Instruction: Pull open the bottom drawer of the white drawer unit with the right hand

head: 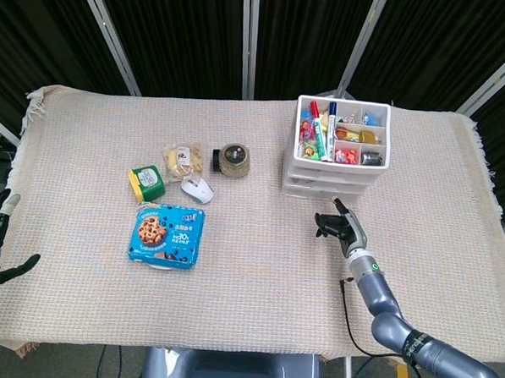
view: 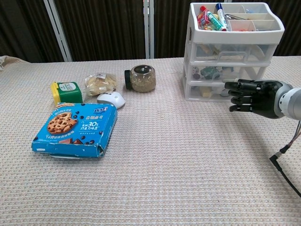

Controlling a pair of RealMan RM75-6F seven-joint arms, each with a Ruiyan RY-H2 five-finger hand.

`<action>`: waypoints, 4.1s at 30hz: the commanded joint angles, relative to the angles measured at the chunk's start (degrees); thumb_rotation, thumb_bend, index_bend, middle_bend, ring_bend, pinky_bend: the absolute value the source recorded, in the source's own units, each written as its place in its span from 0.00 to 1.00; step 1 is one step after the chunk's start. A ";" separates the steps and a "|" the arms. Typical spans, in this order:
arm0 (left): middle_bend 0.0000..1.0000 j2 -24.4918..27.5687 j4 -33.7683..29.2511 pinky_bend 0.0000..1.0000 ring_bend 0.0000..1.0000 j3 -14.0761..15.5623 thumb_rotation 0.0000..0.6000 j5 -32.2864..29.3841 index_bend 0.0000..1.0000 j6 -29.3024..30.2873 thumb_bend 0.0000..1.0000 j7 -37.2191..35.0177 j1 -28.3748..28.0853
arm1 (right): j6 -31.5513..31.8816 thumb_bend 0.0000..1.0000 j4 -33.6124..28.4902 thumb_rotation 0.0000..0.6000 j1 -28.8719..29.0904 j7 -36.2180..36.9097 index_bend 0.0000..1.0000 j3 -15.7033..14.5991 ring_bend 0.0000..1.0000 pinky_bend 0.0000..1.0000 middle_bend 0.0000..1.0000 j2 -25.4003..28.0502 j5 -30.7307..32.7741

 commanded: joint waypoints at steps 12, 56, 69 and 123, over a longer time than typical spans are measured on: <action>0.00 0.38 0.52 0.00 0.00 -0.51 1.00 -0.85 0.00 -0.37 0.09 -1.35 -0.16 | -0.78 0.40 4.15 1.00 1.79 0.22 0.21 2.40 0.82 0.64 0.87 -2.78 0.41; 0.00 0.81 0.14 0.00 0.00 0.19 1.00 -0.93 0.00 -2.25 0.09 -1.72 -0.95 | -13.46 0.40 6.49 1.00 0.63 5.06 0.38 7.71 0.81 0.63 0.87 -5.81 -2.38; 0.00 0.68 -0.28 0.00 0.00 0.68 1.00 0.27 0.00 -1.59 0.09 -1.22 -0.82 | -10.30 0.39 -0.15 1.00 -4.88 4.05 0.23 4.60 0.80 0.62 0.84 -3.80 -7.36; 0.00 1.42 -1.56 0.00 0.00 1.23 1.00 4.16 0.00 2.51 0.10 -1.48 0.59 | 27.79 0.33 -10.59 1.00 -3.64 -59.84 0.25 -6.61 0.69 0.53 0.72 -1.30 -7.98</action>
